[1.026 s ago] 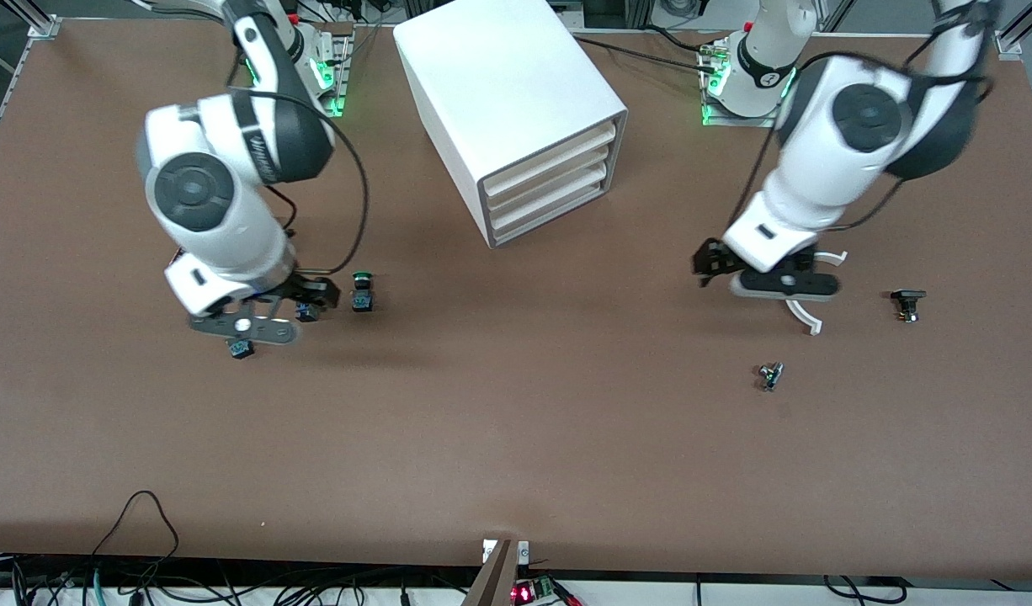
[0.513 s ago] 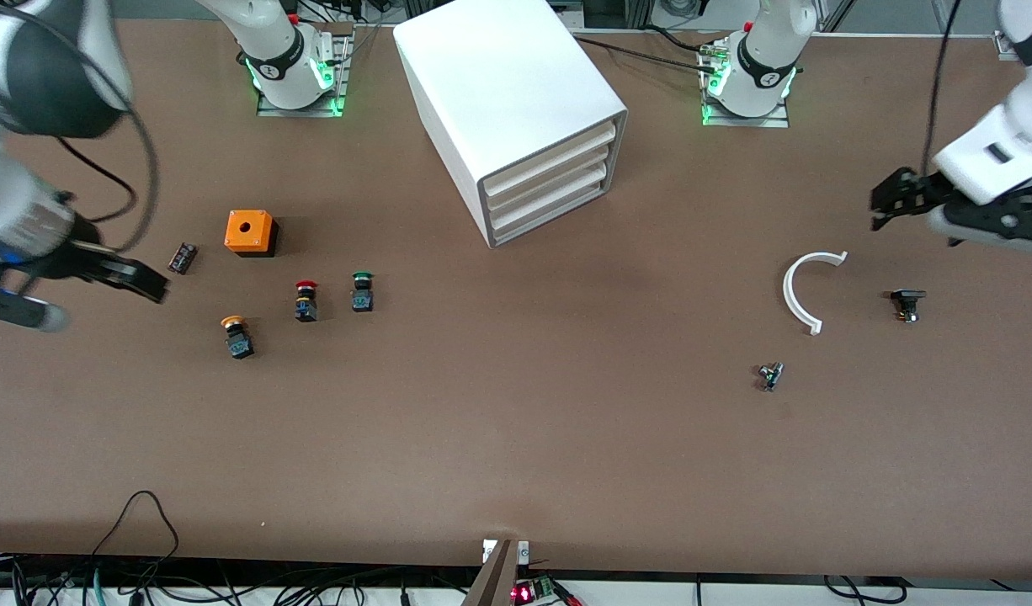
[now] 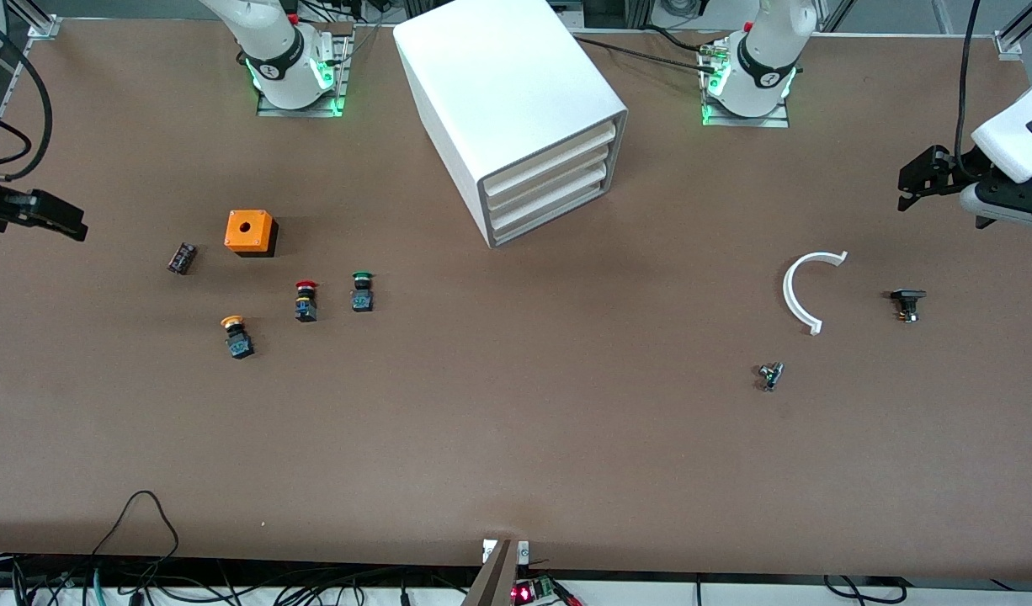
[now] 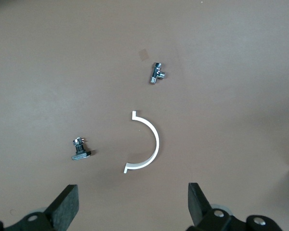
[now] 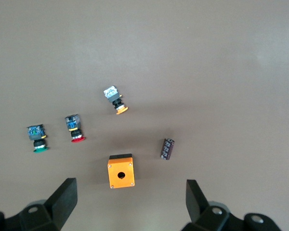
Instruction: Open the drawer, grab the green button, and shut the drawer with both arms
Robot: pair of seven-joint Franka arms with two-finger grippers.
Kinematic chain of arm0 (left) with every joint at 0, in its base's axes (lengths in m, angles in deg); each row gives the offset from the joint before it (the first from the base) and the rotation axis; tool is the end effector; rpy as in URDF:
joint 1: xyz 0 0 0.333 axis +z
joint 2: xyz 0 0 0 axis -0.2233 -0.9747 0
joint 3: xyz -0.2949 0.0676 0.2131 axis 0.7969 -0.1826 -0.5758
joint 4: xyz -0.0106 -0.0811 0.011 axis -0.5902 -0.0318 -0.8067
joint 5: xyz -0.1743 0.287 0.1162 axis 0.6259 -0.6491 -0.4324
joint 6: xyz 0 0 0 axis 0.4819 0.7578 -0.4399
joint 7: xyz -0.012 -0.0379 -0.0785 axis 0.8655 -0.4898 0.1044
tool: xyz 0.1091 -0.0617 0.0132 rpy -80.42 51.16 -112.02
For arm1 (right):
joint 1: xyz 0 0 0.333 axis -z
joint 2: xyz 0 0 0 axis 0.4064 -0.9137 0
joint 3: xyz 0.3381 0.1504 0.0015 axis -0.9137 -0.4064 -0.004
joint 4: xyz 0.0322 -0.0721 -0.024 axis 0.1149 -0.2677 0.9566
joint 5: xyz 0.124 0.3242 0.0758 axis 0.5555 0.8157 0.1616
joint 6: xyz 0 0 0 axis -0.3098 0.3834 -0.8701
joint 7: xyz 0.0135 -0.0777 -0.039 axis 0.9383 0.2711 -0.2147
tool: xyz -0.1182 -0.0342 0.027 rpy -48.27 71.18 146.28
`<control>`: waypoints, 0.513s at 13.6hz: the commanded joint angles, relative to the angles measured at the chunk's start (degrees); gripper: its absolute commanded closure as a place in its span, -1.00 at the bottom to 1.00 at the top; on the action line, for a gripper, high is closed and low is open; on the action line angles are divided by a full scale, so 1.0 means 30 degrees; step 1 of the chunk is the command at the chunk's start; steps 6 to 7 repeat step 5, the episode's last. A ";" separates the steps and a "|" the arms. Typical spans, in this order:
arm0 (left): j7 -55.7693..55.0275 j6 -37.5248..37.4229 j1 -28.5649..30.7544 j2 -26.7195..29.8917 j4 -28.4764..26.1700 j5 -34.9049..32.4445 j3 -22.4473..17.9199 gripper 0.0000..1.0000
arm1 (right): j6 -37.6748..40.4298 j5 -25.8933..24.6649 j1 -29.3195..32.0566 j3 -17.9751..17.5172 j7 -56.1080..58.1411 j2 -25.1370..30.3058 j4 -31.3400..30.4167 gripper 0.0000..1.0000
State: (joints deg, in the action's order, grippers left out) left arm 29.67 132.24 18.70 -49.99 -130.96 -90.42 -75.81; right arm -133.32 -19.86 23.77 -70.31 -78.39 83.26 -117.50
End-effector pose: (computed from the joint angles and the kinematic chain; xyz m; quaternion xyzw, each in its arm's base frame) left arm 0.4927 0.0127 0.6288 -0.9888 0.1462 -0.0006 0.0307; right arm 0.5518 -0.0361 0.6378 0.9977 -0.0323 -0.0246 0.0541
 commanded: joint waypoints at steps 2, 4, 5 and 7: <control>0.0121 -0.0941 0.0059 -0.0415 0.0821 0.0382 -0.0053 -1.00 | -0.1824 0.0247 -0.0017 -0.0098 0.0411 0.3651 -0.4270 -1.00; -0.0577 -0.0943 0.0059 -0.0444 0.0821 0.0500 -0.0141 -1.00 | -0.1984 0.0653 -0.0017 -0.0069 -0.0055 0.4860 -0.5573 -1.00; -0.1162 -0.0972 0.0059 -0.0473 0.0821 0.0471 -0.0142 -1.00 | -0.1662 0.0860 -0.0017 -0.0069 -0.0174 0.4892 -0.5517 -1.00; -0.1162 -0.0972 0.0059 -0.0473 0.0821 0.0471 -0.0142 -1.00 | -0.1662 0.0860 -0.0017 -0.0069 -0.0174 0.4892 -0.5517 -1.00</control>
